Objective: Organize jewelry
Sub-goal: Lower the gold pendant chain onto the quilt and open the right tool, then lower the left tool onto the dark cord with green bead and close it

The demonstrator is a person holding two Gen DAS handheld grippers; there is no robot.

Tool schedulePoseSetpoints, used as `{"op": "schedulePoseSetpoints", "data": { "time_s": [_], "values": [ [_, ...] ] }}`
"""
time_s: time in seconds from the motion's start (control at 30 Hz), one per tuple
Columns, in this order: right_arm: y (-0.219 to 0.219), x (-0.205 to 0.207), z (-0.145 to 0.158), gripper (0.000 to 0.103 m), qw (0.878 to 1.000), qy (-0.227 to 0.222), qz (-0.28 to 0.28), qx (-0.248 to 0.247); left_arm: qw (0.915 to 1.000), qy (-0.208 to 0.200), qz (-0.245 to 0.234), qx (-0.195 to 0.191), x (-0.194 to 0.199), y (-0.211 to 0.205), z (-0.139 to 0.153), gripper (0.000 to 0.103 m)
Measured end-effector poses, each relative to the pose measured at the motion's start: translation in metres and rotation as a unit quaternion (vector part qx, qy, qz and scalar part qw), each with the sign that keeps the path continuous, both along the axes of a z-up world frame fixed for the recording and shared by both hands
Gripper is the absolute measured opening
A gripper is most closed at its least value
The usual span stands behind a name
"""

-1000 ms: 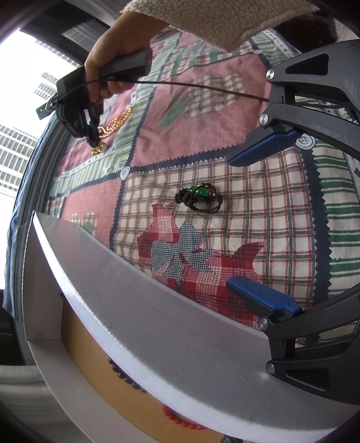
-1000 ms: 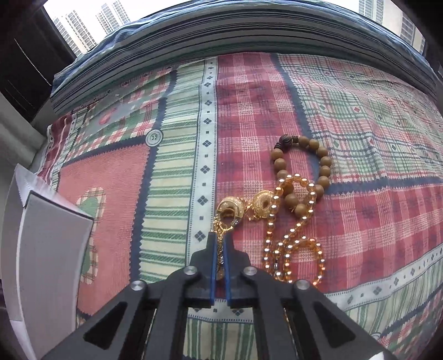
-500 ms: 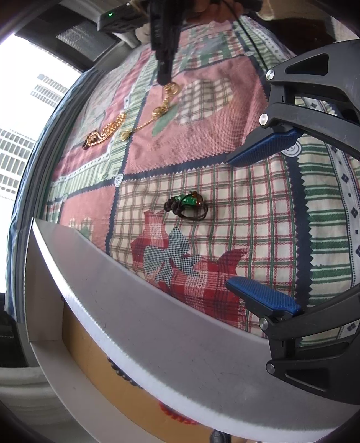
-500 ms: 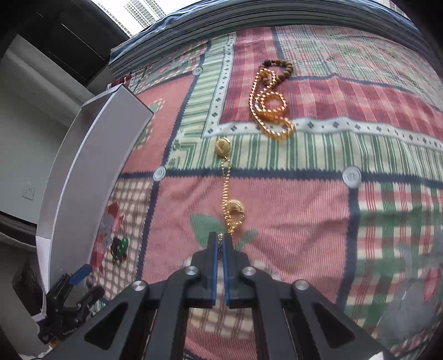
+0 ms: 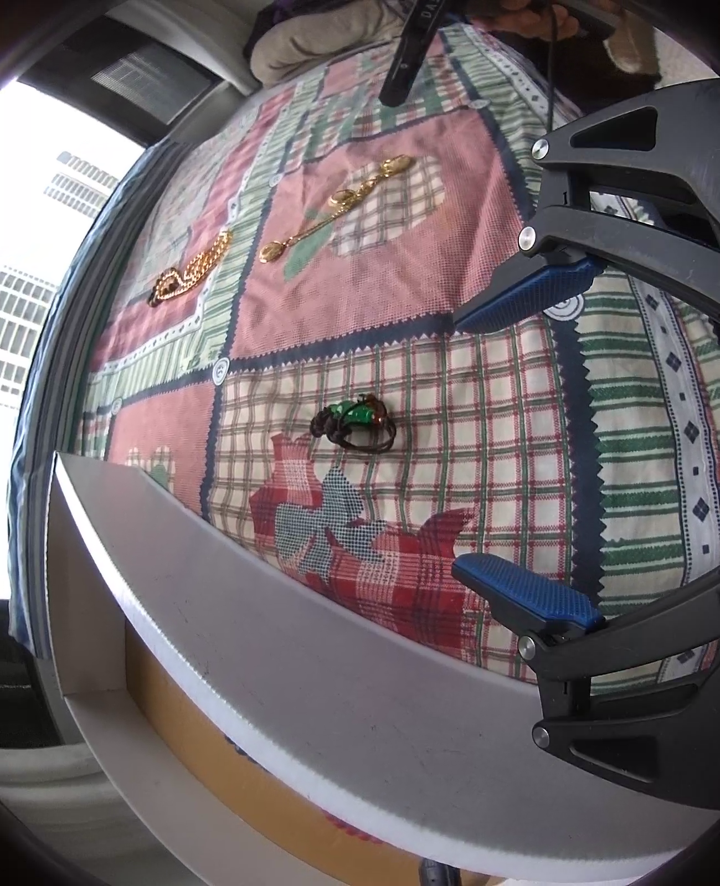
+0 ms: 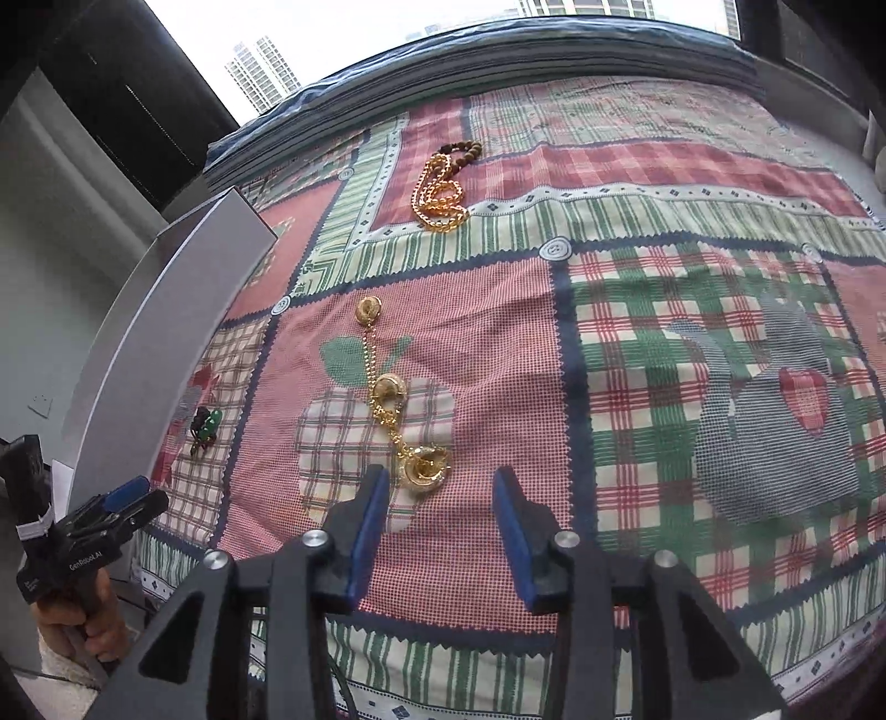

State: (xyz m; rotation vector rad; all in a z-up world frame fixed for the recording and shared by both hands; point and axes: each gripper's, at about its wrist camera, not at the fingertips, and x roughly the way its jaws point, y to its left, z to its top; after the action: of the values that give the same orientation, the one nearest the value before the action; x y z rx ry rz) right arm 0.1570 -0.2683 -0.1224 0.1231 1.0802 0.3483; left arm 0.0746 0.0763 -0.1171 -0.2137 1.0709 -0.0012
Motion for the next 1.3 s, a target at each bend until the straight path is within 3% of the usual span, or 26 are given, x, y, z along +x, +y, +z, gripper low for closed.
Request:
{"op": "schedulePoseSetpoints", "data": {
  "time_s": [0.3,0.93,1.3],
  "values": [
    [0.02,-0.036,0.009,0.041,0.998,-0.047,0.025,-0.04,0.9999,0.007,-0.014,0.001,0.007,-0.012,0.0,0.083],
    [0.021,-0.056,0.011,0.048,0.996,-0.062,0.014,-0.059,0.9999,0.004,-0.013,-0.004,0.002,0.0,-0.001,0.085],
    [0.025,-0.057,0.009,0.048,0.997,-0.057,0.022,-0.048,0.9993,-0.01,-0.025,0.024,0.055,-0.019,-0.014,0.077]
  ]
}}
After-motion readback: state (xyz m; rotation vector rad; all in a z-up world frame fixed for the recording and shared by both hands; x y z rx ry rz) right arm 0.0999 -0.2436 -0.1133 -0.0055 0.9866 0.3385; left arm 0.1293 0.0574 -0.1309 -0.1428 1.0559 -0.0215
